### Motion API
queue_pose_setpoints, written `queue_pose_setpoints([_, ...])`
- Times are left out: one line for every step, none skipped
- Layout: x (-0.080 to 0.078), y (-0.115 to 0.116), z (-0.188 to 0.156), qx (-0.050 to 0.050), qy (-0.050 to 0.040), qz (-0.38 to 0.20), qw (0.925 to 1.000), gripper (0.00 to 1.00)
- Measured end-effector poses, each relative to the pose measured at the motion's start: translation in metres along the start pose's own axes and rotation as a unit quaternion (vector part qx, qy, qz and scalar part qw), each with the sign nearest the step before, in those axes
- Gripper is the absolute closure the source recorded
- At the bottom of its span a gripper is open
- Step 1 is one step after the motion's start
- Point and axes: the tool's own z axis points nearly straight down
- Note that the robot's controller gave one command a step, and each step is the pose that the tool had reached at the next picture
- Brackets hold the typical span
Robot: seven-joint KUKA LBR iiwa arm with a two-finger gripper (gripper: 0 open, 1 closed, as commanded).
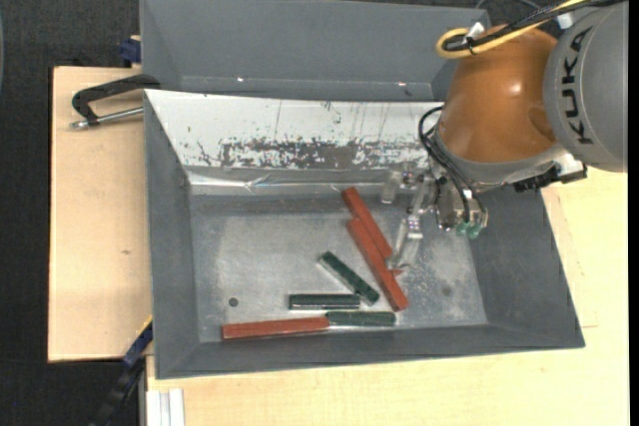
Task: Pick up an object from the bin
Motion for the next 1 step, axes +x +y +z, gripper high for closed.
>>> queue_pose_setpoints([0.0156,0.007,0.0208,0.0,0.0036,0.006,1.0,0.0])
